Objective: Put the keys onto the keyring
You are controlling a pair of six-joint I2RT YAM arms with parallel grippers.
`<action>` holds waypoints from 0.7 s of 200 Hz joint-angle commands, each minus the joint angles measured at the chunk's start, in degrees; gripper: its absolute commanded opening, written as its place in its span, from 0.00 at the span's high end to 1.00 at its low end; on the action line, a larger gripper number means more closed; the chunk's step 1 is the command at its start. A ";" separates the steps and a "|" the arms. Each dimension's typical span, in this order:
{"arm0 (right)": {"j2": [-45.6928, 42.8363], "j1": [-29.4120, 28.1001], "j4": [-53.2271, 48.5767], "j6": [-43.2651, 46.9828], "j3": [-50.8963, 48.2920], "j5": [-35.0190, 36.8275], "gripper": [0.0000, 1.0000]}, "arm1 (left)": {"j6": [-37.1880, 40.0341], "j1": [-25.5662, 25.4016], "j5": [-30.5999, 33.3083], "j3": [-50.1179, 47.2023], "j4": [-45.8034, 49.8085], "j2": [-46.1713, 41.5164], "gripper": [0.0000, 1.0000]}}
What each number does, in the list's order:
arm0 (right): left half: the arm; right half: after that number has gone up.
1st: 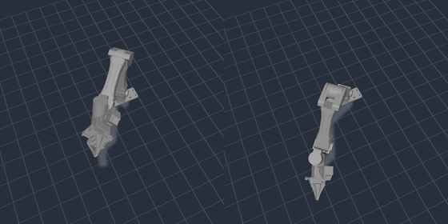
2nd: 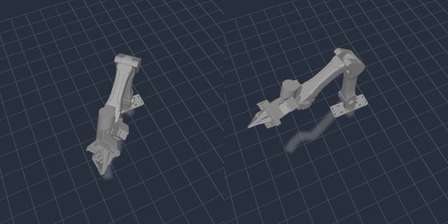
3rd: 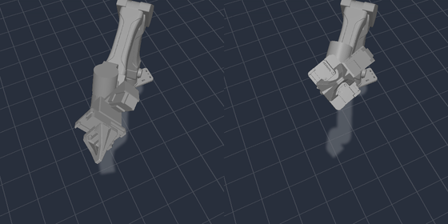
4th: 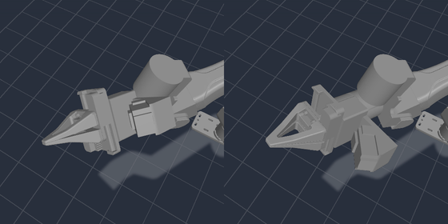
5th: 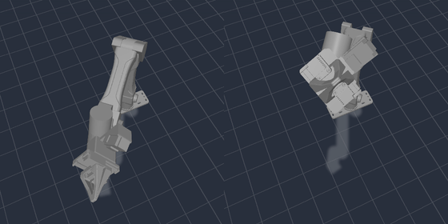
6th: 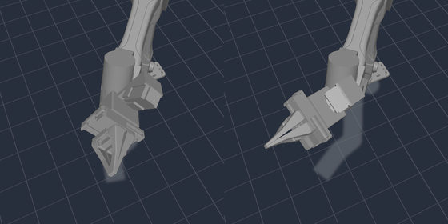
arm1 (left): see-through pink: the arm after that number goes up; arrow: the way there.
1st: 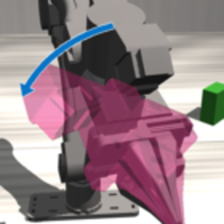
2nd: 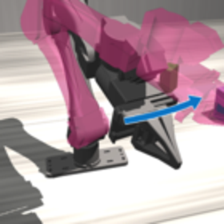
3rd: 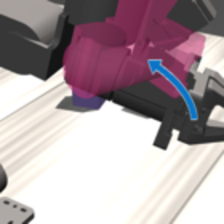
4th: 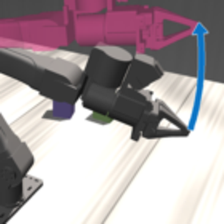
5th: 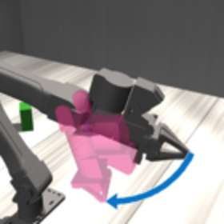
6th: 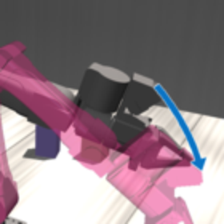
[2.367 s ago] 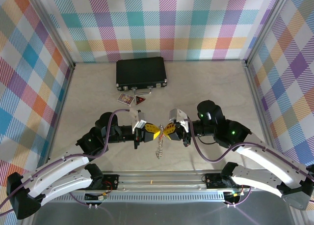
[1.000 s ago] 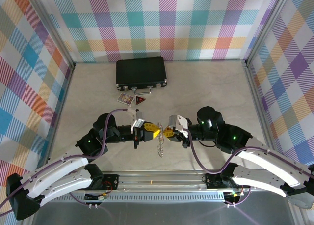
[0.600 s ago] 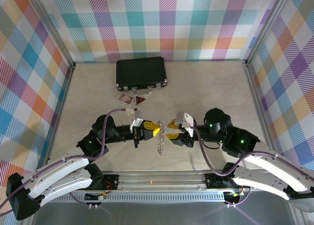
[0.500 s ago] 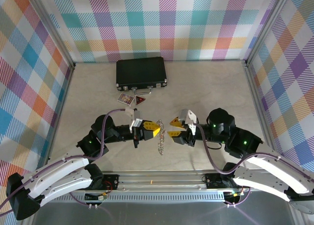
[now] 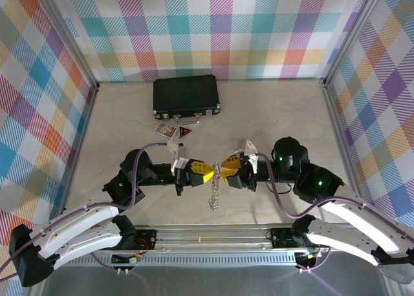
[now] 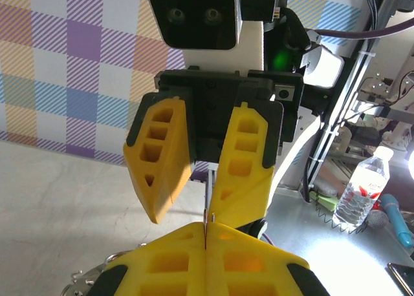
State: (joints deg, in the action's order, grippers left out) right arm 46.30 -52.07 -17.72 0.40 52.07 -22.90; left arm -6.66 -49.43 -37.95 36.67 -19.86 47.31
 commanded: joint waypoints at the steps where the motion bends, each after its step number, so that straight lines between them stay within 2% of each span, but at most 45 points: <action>1: -0.52 0.13 2.87 0.31 1.20 -5.23 0.70 | -0.29 -0.73 -0.55 2.36 -3.83 -0.21 1.00; 55: 1.08 0.05 3.74 1.23 0.84 -5.26 0.75 | 0.07 -0.98 -0.23 2.36 -3.63 0.52 1.00; 104: 2.01 0.11 5.70 0.98 0.14 -3.74 0.84 | 0.18 -0.99 -0.32 2.10 -3.57 0.53 1.00; 140: 2.62 0.09 5.18 0.85 0.21 -3.56 0.96 | 0.24 -1.07 -0.10 1.85 -3.13 -0.08 1.00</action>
State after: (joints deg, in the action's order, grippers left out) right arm 48.34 -52.07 -14.55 0.78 52.07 -26.35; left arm -6.63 -49.76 -37.89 36.69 -19.86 48.34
